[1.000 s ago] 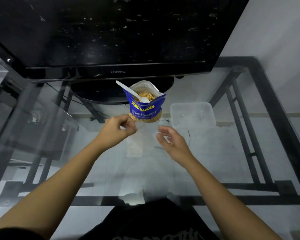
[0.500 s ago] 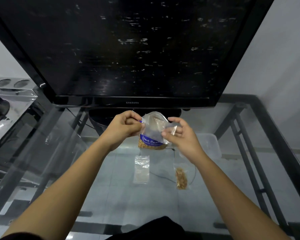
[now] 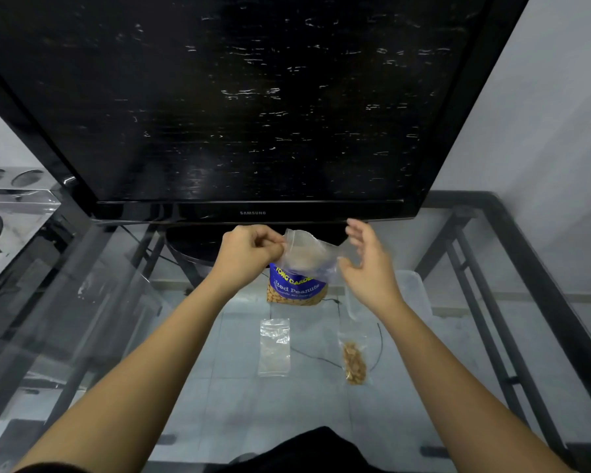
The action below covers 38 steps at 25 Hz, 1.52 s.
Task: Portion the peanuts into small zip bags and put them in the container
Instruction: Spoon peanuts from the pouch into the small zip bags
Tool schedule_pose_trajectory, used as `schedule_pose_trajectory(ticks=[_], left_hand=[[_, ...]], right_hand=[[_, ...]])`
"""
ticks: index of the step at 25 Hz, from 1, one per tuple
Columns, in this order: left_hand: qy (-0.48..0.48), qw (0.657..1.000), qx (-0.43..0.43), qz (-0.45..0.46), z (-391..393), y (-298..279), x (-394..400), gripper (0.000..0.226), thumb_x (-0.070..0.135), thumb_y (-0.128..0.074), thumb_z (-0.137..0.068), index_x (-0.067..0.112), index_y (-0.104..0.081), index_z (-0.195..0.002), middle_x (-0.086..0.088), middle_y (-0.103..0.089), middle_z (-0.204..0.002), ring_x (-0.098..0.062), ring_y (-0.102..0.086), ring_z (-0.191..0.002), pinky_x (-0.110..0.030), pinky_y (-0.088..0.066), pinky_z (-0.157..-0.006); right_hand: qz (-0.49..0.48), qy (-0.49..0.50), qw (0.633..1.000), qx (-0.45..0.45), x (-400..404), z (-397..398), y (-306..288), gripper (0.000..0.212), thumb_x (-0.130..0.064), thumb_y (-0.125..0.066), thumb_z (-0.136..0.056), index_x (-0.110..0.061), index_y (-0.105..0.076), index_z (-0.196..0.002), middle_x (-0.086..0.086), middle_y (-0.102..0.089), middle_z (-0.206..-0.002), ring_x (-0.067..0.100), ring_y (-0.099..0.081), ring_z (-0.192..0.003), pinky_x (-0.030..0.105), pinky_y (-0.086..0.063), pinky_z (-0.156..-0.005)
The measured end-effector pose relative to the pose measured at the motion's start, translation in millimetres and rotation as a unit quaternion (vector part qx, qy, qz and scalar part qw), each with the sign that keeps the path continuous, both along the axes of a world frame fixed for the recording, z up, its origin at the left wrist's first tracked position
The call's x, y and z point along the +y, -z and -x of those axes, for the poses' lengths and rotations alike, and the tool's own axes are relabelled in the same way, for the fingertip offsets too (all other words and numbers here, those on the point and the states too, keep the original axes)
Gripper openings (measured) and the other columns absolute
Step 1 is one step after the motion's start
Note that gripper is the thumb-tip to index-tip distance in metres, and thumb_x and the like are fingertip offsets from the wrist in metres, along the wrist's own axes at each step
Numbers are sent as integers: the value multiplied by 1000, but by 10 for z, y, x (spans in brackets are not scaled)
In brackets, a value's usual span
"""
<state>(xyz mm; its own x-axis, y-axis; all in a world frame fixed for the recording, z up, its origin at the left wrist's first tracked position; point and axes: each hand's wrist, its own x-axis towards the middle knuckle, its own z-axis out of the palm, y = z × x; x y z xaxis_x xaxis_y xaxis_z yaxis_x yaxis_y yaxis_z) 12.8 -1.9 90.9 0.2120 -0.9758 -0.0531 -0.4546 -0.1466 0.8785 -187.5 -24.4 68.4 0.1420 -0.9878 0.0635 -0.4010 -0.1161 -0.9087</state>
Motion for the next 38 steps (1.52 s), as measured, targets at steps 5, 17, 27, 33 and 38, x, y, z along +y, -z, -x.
schedule_pose_trajectory(ticks=[5, 17, 27, 33, 38], left_hand=[[25, 994, 102, -41, 38, -14, -36, 7, 6, -68, -79, 9, -72, -83, -5, -70, -71, -7, -65, -63, -15, -50, -56], [-79, 995, 36, 51, -91, 329, -163, 26, 29, -63, -86, 19, -62, -110, 3, -63, -87, -1, -58, -70, -15, -46, -64], [-30, 991, -107, 73, -23, 365, -447, 19, 21, -56, -90, 5, -66, -90, -7, -64, -76, -17, -58, -71, -25, -45, -62], [-2, 989, -147, -7, -51, 506, -508, 21, 18, -52, -93, 2, -65, -93, -17, -68, -77, -28, -64, -72, -39, -54, -70], [2, 998, -41, -55, -128, 539, -581, 19, 19, -54, -92, 4, -66, -91, -18, -71, -81, -28, -68, -82, -43, -57, -79]], right_hand=[[173, -130, 954, 207, 59, -165, -14, 81, -55, -69, -70, -21, -38, -138, -3, -46, -139, 12, -37, -132, 28, -17, -114], [107, -46, 993, 17, -54, -199, 205, 48, -36, -81, -65, -26, -60, -107, -14, -60, -98, -1, -56, -93, 11, -44, -79], [-71, 8, 997, -40, -122, -90, 477, 48, -36, -75, -72, -24, -54, -113, -11, -58, -106, 5, -54, -102, 8, -45, -70], [-95, 0, 995, -39, -139, -69, 483, 51, -38, -73, -74, -21, -53, -117, -11, -57, -108, 5, -53, -102, 6, -45, -69], [-101, 0, 995, -25, -152, -74, 460, 50, -39, -73, -74, -21, -54, -117, -14, -56, -103, -1, -52, -96, 7, -40, -70]])
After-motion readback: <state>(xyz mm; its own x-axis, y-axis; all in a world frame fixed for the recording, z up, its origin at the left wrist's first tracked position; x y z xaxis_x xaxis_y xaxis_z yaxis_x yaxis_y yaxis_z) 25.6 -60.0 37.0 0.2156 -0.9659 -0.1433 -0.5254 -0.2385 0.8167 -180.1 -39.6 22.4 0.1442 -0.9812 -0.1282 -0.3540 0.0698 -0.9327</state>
